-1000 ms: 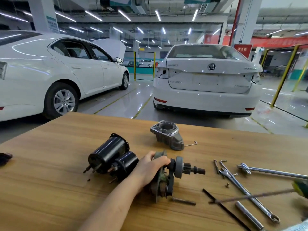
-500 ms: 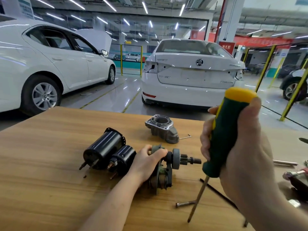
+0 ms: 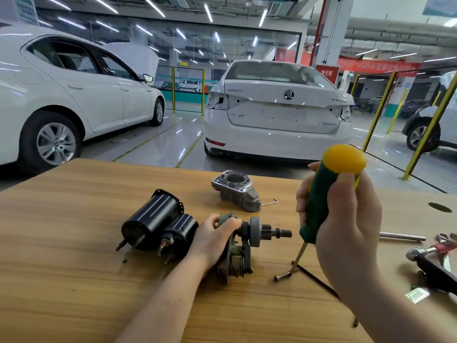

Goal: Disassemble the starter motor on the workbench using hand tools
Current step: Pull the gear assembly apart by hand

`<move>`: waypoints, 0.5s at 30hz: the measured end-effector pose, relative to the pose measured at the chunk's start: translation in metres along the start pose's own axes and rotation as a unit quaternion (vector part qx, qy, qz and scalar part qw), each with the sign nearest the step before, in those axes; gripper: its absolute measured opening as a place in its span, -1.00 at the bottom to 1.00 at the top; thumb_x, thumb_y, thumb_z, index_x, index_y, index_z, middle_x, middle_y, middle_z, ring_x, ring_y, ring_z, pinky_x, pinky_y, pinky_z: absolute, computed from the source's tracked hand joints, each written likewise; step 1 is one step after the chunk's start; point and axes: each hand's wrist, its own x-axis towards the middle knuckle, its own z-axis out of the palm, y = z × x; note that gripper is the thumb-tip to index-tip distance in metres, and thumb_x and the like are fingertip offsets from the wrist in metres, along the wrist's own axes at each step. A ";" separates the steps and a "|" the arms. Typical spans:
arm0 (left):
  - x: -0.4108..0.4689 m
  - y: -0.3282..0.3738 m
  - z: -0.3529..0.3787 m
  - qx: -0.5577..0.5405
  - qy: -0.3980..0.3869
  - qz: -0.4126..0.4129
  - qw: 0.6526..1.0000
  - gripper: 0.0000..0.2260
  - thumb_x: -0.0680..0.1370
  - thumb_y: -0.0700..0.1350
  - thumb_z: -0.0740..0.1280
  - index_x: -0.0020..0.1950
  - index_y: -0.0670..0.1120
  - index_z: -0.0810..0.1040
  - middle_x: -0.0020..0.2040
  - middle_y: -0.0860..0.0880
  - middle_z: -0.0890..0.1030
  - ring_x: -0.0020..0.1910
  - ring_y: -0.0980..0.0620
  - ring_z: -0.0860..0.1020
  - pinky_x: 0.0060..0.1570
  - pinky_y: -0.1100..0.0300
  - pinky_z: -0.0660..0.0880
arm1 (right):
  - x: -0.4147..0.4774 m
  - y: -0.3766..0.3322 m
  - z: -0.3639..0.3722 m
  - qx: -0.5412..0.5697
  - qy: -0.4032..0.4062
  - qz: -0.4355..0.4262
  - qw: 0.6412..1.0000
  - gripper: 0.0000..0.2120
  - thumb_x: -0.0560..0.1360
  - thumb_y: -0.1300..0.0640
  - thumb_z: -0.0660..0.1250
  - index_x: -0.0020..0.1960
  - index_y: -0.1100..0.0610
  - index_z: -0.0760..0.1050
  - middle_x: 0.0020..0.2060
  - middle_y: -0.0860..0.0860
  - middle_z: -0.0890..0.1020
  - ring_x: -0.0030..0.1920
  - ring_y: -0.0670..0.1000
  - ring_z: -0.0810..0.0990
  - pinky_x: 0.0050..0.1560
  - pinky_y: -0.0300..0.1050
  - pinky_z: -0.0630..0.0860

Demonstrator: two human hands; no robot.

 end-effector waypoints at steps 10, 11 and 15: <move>0.009 -0.005 -0.004 -0.128 -0.038 -0.034 0.991 -0.62 0.21 0.16 0.34 -0.15 -0.08 0.46 -0.24 -0.05 0.53 -0.24 0.00 0.52 -0.26 0.14 0.40 | 0.014 0.009 -0.049 -0.432 -0.297 -0.026 0.851 -0.61 0.29 -0.48 0.13 -0.12 -0.21 0.37 -0.26 -0.19 0.49 -0.26 -0.14 0.48 -0.34 -0.29 0.42; 0.010 -0.004 -0.004 -0.143 -0.049 -0.034 0.988 -0.71 0.24 0.13 0.33 -0.21 -0.05 0.45 -0.31 -0.02 0.51 -0.31 0.04 0.50 -0.30 0.15 0.39 | 0.011 0.017 -0.057 -0.466 -0.322 0.005 0.824 -0.59 0.27 -0.50 0.08 -0.08 -0.24 0.32 -0.21 -0.26 0.43 -0.22 -0.17 0.46 -0.30 -0.35 0.39; 0.010 -0.002 -0.007 -0.232 -0.116 -0.031 0.965 -0.81 0.42 -0.02 0.22 -0.40 0.02 0.40 -0.46 0.05 0.41 -0.48 0.12 0.41 -0.42 0.22 0.36 | -0.005 0.057 -0.091 -0.586 -0.362 0.070 0.721 -0.43 0.32 -0.43 -0.01 0.22 -0.17 0.26 -0.05 -0.26 0.22 -0.02 -0.22 0.34 -0.12 -0.40 0.33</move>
